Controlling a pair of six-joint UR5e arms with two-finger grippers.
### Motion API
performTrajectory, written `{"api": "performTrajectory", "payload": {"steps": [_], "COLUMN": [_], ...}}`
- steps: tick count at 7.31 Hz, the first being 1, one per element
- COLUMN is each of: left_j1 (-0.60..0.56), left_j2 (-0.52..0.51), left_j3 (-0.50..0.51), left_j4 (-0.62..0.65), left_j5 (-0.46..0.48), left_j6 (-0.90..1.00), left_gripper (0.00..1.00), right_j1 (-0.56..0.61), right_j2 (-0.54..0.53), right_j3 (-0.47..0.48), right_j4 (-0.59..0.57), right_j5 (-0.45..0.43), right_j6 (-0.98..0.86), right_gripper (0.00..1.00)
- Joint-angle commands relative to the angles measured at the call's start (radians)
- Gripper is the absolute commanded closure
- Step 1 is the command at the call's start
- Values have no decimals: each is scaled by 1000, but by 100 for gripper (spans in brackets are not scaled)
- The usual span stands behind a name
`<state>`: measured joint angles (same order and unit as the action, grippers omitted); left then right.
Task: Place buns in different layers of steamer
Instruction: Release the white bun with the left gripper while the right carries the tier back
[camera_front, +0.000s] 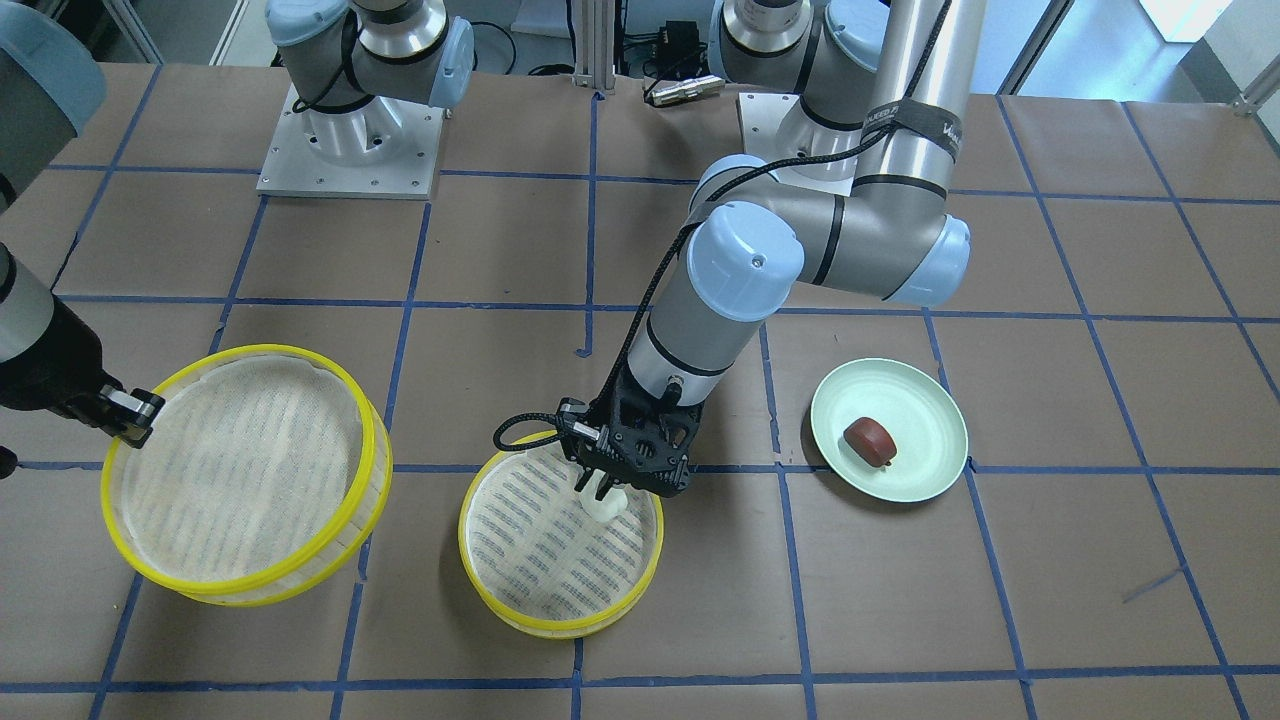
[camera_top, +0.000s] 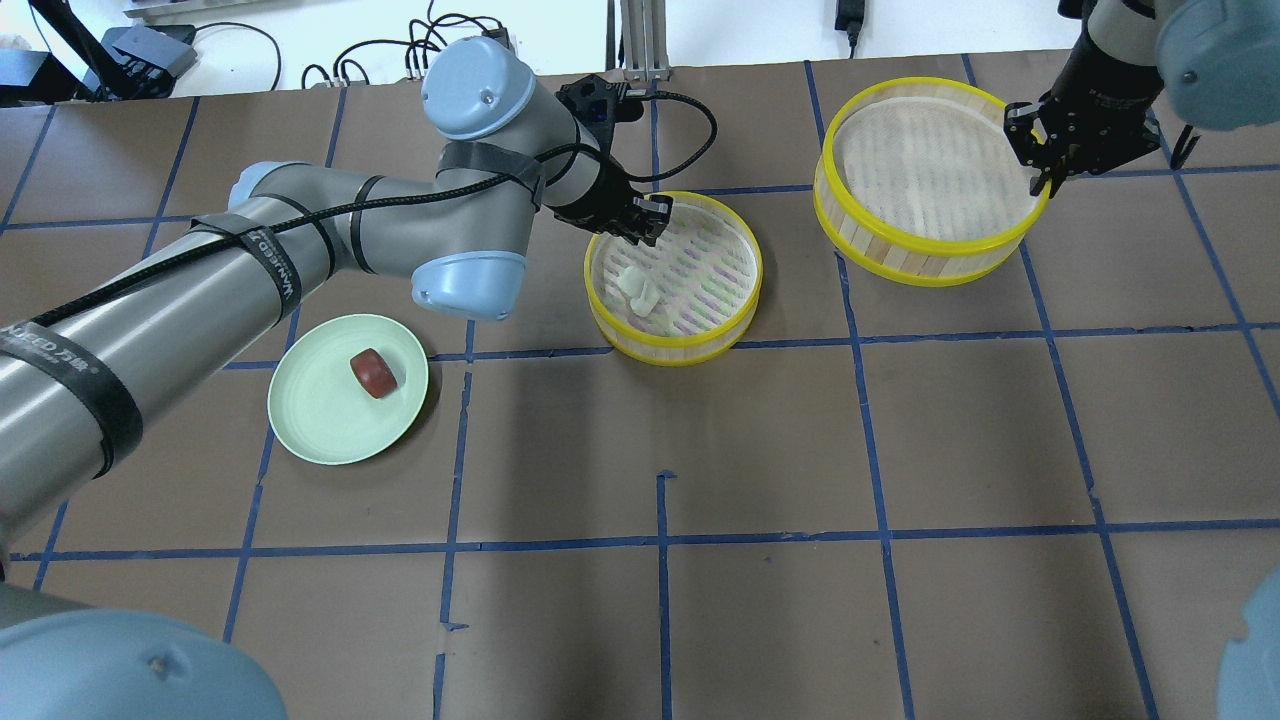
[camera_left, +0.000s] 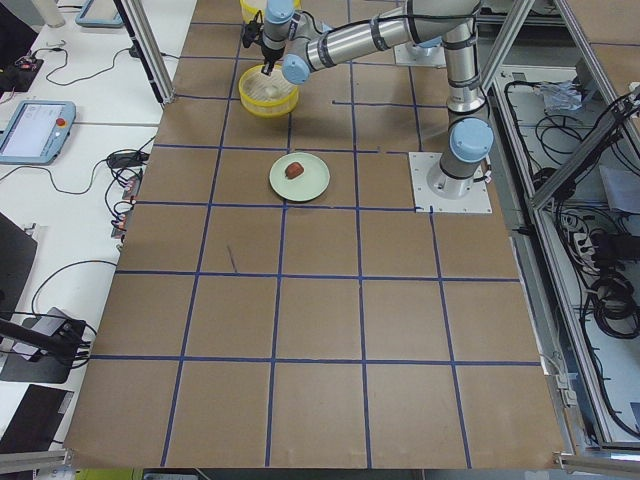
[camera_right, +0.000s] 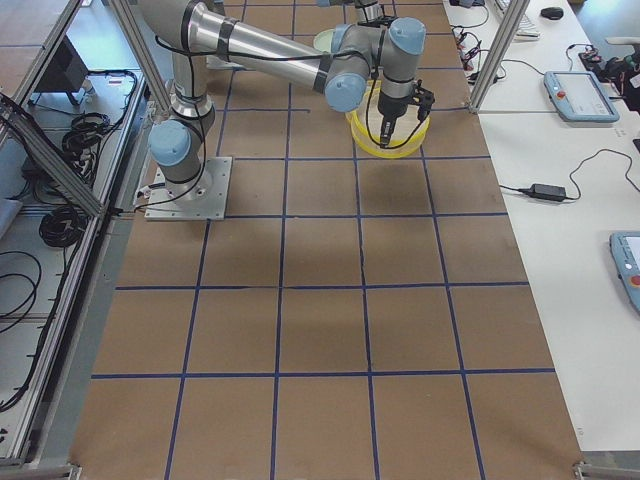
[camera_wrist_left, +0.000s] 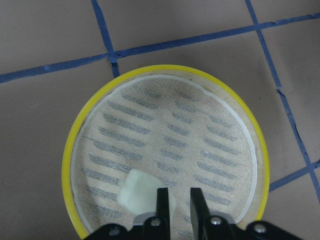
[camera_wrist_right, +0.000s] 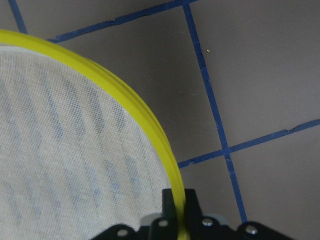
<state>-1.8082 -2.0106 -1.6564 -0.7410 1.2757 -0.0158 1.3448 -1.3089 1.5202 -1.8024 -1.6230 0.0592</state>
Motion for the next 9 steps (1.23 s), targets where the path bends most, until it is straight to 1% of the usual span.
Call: {"api": "performTrajectory", "payload": {"steps": [1,3,4,5,6,7,8,9], "left_j1": [-3,-3,9,79,175,272,312,323], "left_j2": [-2,16,68,178,266,356,419,411], "left_j3": [0,1,24,64,105,127,116,97], "left_j4": [5,6,0,-176,-404,-595,-701,-722], "left_j5": [-10,-10,5,75,83,85,86,106], "left_j6": [-94,-102,-86,-51,80,199,209,211], "left_gripper": [0,0,0,0,0,0,0,0], "right_j1": [10,97,172,194,214,246,291,354], "right_j2": [-4,-4,13,32,45,63,86,112], "right_j3": [-2,-5,-5,-2,0,0,0,-3], "right_j4": [-6,-15,-24,-37,-38,-52,-87,-103], "right_j5": [9,6,0,0,5,0,-2,-43], "right_j6": [22,156,248,273,343,362,428,454], "right_gripper": [95,95,95,95,95,95,95,96]}}
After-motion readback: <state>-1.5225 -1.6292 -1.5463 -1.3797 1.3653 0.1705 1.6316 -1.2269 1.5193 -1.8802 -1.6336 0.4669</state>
